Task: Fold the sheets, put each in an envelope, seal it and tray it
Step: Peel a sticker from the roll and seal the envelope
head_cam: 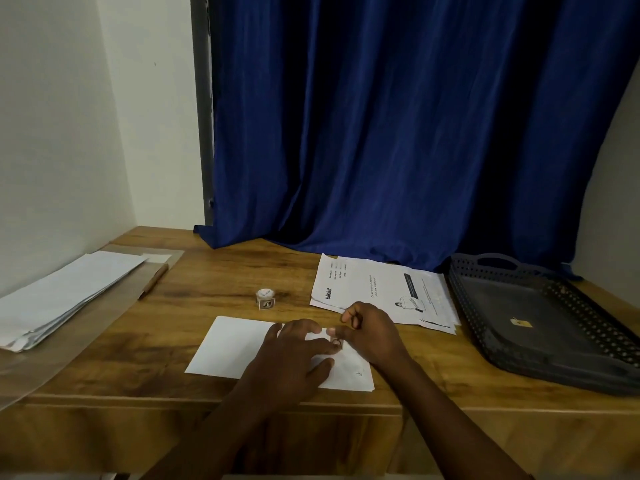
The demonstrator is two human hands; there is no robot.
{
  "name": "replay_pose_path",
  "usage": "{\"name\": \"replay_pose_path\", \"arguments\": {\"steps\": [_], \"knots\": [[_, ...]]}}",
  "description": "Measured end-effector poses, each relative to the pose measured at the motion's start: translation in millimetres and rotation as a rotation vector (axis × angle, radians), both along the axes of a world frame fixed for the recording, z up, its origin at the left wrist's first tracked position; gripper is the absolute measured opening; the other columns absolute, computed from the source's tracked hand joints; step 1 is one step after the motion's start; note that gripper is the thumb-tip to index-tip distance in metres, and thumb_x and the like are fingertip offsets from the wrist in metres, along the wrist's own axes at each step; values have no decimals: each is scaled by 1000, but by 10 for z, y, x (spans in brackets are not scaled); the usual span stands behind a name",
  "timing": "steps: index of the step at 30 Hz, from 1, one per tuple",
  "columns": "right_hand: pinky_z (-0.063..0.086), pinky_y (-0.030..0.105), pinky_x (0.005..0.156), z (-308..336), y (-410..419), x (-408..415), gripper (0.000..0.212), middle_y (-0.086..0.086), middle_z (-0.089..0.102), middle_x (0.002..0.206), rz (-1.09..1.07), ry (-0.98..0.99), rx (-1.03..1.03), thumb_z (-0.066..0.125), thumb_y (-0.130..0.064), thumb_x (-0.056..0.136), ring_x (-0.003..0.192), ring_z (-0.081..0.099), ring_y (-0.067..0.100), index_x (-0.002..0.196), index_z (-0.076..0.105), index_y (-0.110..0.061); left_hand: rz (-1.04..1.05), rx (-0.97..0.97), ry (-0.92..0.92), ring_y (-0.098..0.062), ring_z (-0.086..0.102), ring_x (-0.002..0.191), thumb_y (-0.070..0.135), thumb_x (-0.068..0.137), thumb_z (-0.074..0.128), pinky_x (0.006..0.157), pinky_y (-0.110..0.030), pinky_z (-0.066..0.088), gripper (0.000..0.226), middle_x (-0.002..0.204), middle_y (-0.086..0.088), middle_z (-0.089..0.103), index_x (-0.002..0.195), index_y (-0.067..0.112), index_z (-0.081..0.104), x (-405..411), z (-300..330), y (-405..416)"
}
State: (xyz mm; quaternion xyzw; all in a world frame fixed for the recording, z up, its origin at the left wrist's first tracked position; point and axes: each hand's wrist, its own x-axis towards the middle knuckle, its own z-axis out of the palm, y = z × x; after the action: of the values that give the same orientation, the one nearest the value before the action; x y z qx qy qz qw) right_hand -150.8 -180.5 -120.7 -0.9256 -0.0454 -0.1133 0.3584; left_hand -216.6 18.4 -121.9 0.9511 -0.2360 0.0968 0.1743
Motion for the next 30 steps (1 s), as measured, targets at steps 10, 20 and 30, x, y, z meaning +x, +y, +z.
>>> {"name": "replay_pose_path", "arguments": {"steps": [10,20,30], "knots": [[55,28,74,-87,-35,-16,34,-15,63,93,34,-58,-75,79,-61,73,85,58,8,93,68,-36,4,-11,-20,-9,31,143,61,97,42,124,-40,17,47,155,14,39,141,43,49,-1,-53,0],[54,31,72,-135,-16,48,23,-12,62,85,-29,-76,-59,79,-50,79,81,58,11,91,66,-35,-4,-12,-14,-9,32,143,61,97,40,124,-43,19,47,155,13,41,137,40,51,13,-68,-10],[54,32,78,-104,-39,1,29,-14,66,93,33,-91,-63,61,-60,90,86,60,8,91,71,-33,27,-82,-61,-5,42,130,62,93,47,115,-34,34,45,140,15,48,130,35,51,-20,-58,-20]]}}
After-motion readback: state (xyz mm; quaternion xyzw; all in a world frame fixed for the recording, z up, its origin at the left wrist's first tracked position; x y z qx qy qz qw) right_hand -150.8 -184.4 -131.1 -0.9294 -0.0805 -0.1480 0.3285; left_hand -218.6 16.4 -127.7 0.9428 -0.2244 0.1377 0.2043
